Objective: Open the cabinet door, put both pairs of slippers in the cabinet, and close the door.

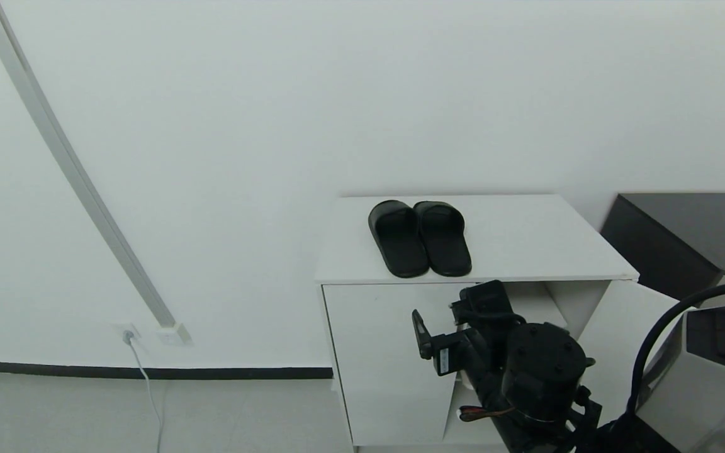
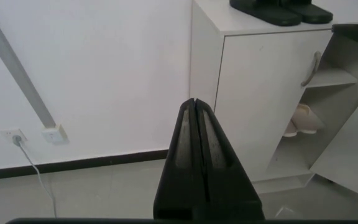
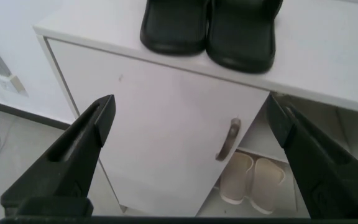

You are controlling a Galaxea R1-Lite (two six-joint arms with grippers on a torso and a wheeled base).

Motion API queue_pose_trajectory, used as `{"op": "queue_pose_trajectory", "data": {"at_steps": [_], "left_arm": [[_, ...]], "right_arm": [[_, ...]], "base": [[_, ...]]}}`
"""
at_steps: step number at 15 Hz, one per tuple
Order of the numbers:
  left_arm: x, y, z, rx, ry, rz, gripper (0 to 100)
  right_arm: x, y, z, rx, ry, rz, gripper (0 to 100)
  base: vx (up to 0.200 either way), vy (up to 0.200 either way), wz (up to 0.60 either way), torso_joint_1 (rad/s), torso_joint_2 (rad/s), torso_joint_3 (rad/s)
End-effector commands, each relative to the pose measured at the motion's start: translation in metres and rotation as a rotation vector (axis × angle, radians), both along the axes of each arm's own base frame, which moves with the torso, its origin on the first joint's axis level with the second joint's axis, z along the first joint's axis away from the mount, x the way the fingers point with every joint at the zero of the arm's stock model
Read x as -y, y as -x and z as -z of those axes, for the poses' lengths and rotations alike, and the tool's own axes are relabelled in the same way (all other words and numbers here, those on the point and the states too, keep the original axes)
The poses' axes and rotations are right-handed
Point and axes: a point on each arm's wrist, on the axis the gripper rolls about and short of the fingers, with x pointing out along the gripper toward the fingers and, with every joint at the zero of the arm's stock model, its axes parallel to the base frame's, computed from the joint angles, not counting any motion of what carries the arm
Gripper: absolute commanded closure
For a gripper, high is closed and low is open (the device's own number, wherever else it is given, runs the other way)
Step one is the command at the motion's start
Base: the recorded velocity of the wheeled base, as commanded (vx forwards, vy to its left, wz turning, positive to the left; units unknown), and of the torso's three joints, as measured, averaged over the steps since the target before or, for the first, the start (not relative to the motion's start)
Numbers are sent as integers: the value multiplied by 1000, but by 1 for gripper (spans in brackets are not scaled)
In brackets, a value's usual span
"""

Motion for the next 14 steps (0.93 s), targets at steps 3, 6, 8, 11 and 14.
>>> {"op": "queue_pose_trajectory", "data": {"at_steps": [3, 6, 8, 11, 14], "left_arm": [[0, 0, 0, -1, 0, 0, 100], [0, 0, 0, -2, 2, 0, 100], [0, 0, 0, -1, 0, 0, 100], [0, 0, 0, -1, -3, 0, 100], [0, 0, 0, -1, -3, 0, 100]], "right_arm": [[0, 0, 0, 0, 1, 1, 0], [-1, -4, 3, 14, -12, -1, 0], [1, -17, 1, 7, 24, 30, 0], [-1, -39, -34, 1, 21, 67, 0], [-12, -48, -71, -60, -25, 66, 0]], "base": [[0, 0, 0, 199, -417, -230], [0, 0, 0, 100, -229, -118], [0, 0, 0, 0, 0, 0], [0, 0, 0, 0, 0, 0], [0, 0, 0, 0, 0, 0]]}}
